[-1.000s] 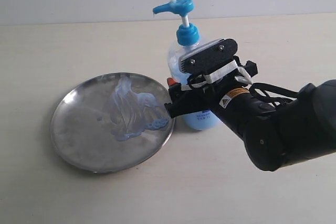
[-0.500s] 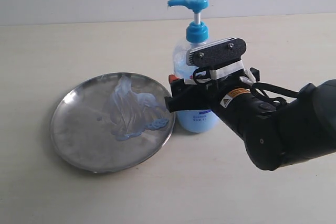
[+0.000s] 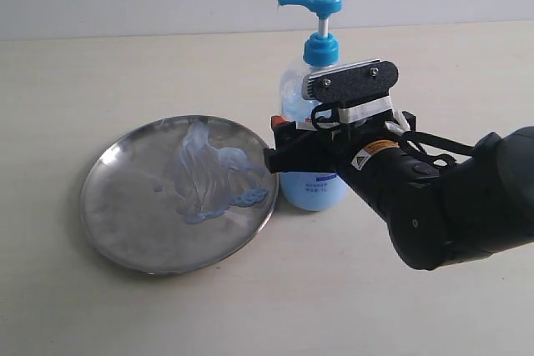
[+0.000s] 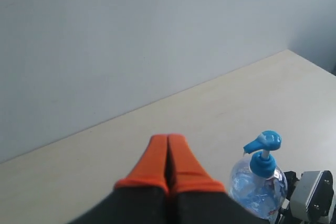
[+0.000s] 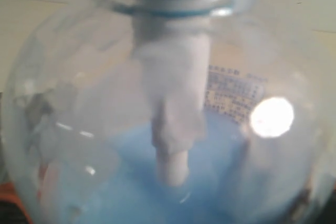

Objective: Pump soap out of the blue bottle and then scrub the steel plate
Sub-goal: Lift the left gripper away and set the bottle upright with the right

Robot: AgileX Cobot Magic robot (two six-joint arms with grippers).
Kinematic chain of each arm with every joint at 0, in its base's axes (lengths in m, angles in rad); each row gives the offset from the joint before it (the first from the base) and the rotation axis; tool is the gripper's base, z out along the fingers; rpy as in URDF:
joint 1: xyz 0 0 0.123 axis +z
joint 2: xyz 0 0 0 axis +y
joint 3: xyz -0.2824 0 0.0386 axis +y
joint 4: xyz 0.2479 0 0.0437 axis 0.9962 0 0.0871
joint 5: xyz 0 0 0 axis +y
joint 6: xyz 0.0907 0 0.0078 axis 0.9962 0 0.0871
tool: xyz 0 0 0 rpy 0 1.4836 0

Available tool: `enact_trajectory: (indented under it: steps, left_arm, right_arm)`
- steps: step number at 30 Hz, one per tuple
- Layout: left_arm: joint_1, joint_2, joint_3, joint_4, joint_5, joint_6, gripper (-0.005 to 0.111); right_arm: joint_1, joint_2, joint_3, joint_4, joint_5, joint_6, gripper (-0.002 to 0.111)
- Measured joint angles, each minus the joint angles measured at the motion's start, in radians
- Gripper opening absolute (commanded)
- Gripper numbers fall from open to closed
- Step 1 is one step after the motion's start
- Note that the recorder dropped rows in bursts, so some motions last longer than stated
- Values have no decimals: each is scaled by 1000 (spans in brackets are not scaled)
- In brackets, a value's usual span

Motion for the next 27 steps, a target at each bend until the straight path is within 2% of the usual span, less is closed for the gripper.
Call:
enact_trajectory:
  steps: [13,27]
  left_arm:
    - [0,-129,134,41,-86,0,0]
    - [0,-204,152,51,-94,-19,0]
  right_arm:
    - [0,0,0,10,-8,-6,0]
    - [0,9,0,2,-31,-10,0]
